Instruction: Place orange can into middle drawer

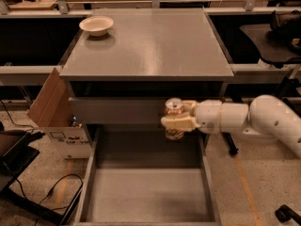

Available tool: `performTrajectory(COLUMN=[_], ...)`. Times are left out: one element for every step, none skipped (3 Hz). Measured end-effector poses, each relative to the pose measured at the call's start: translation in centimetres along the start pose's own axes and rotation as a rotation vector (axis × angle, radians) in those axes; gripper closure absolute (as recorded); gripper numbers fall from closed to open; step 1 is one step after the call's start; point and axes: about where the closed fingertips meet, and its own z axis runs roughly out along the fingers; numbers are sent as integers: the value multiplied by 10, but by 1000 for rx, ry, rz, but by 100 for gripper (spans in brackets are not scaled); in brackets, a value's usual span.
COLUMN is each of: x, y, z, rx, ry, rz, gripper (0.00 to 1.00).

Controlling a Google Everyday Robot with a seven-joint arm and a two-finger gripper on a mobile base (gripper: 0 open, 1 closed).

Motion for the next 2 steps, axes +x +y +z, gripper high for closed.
performTrajectory(x=[84, 84], y=[26, 26], z=[56, 56], rx=[-110, -110], ry=[-42, -42], rz=[52, 52], gripper=[100, 100])
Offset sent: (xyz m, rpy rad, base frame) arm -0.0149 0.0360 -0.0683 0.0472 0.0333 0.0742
